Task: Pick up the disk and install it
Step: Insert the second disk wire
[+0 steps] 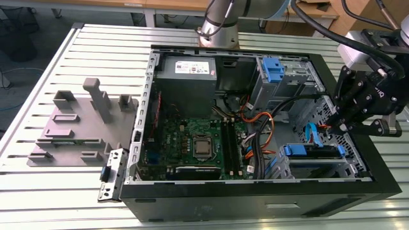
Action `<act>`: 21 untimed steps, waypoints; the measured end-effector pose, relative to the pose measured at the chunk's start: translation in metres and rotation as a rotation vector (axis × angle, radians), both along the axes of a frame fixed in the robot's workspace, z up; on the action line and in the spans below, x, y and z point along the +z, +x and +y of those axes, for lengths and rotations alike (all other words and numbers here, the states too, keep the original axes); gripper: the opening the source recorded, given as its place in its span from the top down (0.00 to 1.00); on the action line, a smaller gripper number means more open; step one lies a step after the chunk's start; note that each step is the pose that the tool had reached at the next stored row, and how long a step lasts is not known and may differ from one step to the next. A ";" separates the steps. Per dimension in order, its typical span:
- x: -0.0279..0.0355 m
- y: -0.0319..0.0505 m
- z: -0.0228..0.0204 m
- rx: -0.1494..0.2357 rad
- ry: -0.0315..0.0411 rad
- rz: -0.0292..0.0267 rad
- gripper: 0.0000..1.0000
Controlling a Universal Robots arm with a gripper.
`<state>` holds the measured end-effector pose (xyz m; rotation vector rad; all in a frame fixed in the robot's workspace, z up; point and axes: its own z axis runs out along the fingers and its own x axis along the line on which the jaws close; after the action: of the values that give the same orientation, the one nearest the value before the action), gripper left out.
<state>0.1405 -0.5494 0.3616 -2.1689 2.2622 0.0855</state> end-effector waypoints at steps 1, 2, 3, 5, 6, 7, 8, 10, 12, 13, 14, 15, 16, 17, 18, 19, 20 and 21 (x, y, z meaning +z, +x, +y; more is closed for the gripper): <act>-0.0003 0.0022 0.0007 0.000 -0.0002 0.0000 0.76; -0.0004 0.0042 0.0013 0.000 -0.0005 0.0000 0.76; -0.0006 0.0063 0.0018 0.000 -0.0008 0.0000 0.76; -0.0012 0.0105 0.0027 0.000 -0.0007 0.0000 0.76; -0.0015 0.0126 0.0031 0.000 -0.0006 0.0000 0.76; -0.0017 0.0149 0.0036 0.000 -0.0006 0.0000 0.76; -0.0019 0.0170 0.0039 0.000 -0.0007 0.0000 0.76; -0.0023 0.0208 0.0045 0.000 -0.0008 0.0000 0.76; -0.0025 0.0243 0.0050 0.000 -0.0009 0.0000 0.76; -0.0027 0.0259 0.0052 0.000 -0.0009 0.0000 0.76; -0.0028 0.0271 0.0053 0.000 -0.0009 0.0000 0.76; -0.0030 0.0282 0.0054 0.000 -0.0009 0.0000 0.76; -0.0032 0.0291 0.0055 0.000 -0.0009 0.0000 0.76; -0.0035 0.0299 0.0055 0.000 -0.0008 0.0000 0.76; -0.0040 0.0304 0.0055 0.000 -0.0010 0.0000 0.76; -0.0044 0.0306 0.0054 0.000 -0.0014 0.0000 0.76; -0.0052 0.0306 0.0054 0.000 -0.0013 0.0000 0.76; -0.0058 0.0306 0.0054 0.000 -0.0014 0.0000 0.76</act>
<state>0.1711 -0.5440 0.3558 -2.1694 2.2631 0.0840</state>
